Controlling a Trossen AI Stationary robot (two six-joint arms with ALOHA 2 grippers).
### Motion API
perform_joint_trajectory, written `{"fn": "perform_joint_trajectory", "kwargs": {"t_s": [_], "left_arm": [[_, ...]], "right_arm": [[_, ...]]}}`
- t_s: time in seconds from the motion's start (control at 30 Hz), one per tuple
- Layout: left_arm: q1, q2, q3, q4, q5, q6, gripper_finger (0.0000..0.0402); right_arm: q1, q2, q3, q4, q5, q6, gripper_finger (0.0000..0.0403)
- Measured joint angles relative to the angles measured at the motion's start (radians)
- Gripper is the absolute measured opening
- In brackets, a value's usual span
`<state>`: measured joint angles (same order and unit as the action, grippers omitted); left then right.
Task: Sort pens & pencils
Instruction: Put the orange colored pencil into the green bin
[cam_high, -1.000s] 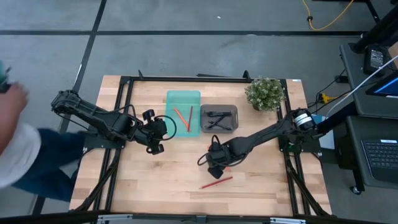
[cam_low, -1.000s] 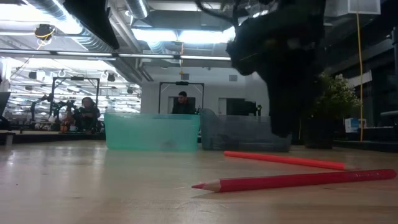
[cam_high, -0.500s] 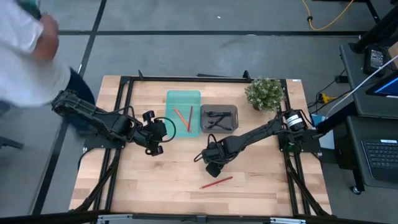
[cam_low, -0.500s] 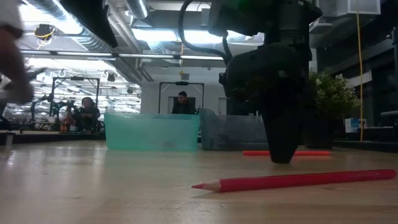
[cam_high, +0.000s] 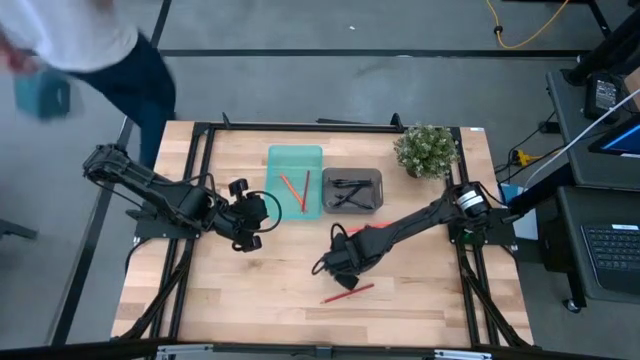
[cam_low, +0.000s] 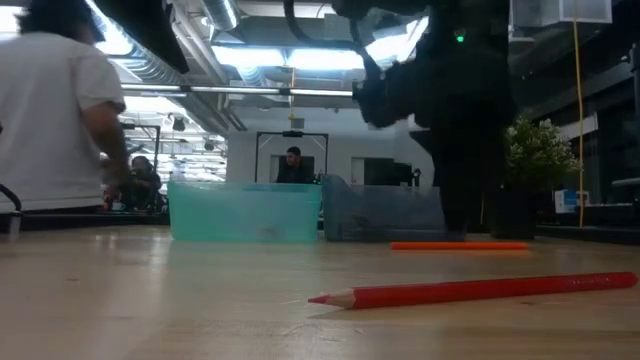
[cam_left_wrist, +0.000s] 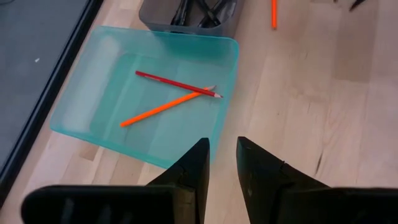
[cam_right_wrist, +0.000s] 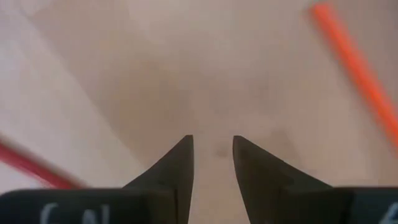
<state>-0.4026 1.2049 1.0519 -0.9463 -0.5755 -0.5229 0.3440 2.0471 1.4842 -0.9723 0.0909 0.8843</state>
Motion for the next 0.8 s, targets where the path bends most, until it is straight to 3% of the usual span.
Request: {"fn": "perform_joint_trajectory", "kwargs": {"t_s": [0.13,0.33,0.8], "left_arm": [[0.0,0.0,0.0,-0.003,0.0,-0.013,0.0075],[0.0,0.0,0.0,-0.005,0.0,-0.019,0.0075],[0.0,0.0,0.0,-0.005,0.0,-0.025,0.0075]], "right_arm": [[0.002,0.0,0.031,-0.12,0.046,-0.043,0.0114],[-0.006,-0.001,0.027,-0.137,0.05,-0.142,0.0114],[-0.034,-0.003,0.027,-0.17,0.183,-0.344,0.0114]]}}
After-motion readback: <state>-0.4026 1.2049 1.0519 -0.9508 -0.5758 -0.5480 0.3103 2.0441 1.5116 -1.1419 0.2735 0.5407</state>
